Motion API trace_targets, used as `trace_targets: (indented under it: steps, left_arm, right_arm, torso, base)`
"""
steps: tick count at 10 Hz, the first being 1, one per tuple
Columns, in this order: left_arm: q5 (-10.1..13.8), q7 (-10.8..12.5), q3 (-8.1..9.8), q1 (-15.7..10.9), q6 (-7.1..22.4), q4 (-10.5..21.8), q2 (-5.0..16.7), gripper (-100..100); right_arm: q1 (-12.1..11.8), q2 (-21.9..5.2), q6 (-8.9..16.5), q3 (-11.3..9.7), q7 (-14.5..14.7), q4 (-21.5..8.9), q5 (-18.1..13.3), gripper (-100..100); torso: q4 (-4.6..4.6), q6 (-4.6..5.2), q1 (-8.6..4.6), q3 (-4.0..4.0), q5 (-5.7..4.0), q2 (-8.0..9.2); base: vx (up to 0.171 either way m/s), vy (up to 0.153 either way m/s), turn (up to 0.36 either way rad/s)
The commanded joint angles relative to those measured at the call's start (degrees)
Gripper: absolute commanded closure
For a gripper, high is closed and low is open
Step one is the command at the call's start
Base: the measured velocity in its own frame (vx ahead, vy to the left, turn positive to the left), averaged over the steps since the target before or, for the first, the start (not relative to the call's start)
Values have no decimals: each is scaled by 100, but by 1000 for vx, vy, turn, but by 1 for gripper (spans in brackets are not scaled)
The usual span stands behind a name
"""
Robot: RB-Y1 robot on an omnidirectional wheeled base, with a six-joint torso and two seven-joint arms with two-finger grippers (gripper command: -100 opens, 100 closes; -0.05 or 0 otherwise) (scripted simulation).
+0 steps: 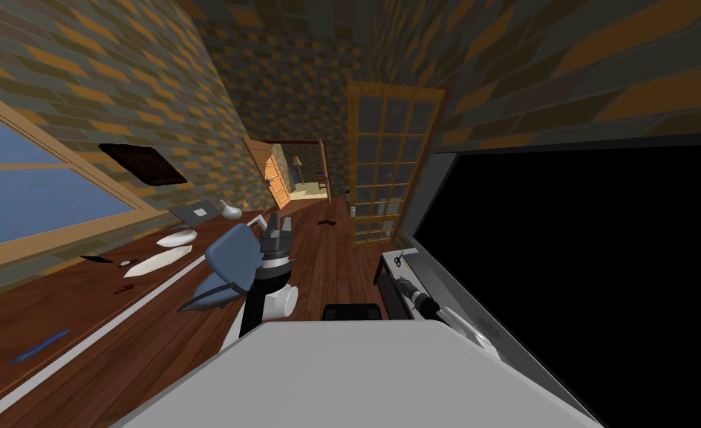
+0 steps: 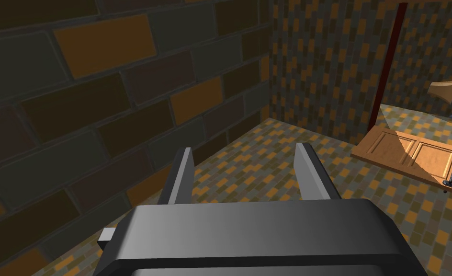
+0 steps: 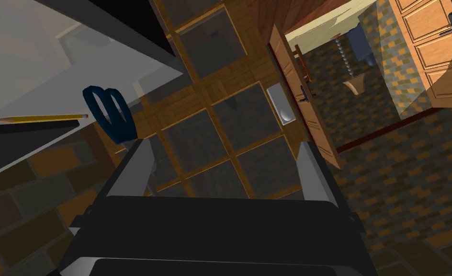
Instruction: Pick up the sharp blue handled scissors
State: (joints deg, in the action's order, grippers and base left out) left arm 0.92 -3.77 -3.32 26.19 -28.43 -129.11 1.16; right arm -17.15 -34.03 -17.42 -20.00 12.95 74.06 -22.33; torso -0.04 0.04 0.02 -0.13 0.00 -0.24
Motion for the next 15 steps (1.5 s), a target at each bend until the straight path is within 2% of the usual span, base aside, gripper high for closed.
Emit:
trace_targets:
  steps: [1,2,7,8,12,14,15]
  left_arm:
    - [0,0,0,0,0,0,0,0]
    - [0,0,0,0,0,0,0,0]
    - [0,0,0,0,0,0,0,0]
    - [0,0,0,0,0,0,0,0]
    - [0,0,0,0,0,0,0,0]
    - [0,0,0,1,0,0,0,0]
    - [0,0,0,0,0,0,0,0]
  right_arm:
    - [117,-167,54,-52,67,-274,-76,-100]
    - [117,-167,54,-52,67,-274,-76,-100]
    - [509,-851,217,-185,260,-1139,-277,-100]
    - [509,-851,217,-185,260,-1139,-277,-100]
    - [783,-1280,313,-235,366,-1665,-346,-100]
    - [847,-1363,332,-240,386,-1771,-351,-100]
    - [850,-1315,335,-244,382,-1761,-354,-100]
  torso:
    - [0,0,0,0,0,0]
    - [1,-2,2,1,1,0]
    - [-2,-1,9,-7,3,-14]
    - [-3,-1,9,-8,2,-14]
    - [-1,-1,3,-5,1,-8]
    - [-3,0,12,-10,3,-17]
    - [-3,0,7,-8,1,-13]
  base:
    - [40,21,83]
    - [30,14,48]
    - [68,33,108]
    - [59,17,21]
    - [63,25,79]
    - [86,29,41]
    - [30,9,6]
